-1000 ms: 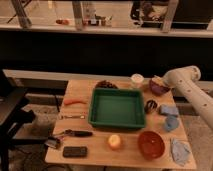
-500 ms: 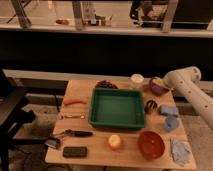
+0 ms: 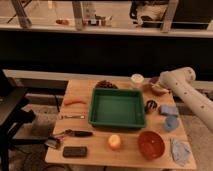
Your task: Place banana in purple bowl
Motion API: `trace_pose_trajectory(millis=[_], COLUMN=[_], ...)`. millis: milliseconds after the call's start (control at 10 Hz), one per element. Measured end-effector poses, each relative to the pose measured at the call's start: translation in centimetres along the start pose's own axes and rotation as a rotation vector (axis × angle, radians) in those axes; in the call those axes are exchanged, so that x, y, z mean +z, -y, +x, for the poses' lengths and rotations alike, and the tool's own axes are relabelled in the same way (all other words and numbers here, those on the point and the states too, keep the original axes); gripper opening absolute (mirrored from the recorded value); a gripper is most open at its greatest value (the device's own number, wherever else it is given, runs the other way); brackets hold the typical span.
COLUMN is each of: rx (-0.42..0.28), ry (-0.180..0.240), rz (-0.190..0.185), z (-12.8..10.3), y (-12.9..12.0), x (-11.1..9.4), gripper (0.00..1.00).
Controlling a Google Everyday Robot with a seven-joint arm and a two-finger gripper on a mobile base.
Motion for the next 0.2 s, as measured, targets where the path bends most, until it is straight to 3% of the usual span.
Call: trace_pose_trajectory(millis=[200], rx=[-0.025], ry=[0.032], rz=[-0.018], z=[-2.9], y=[-1.6], x=[0.5], gripper=[0.8])
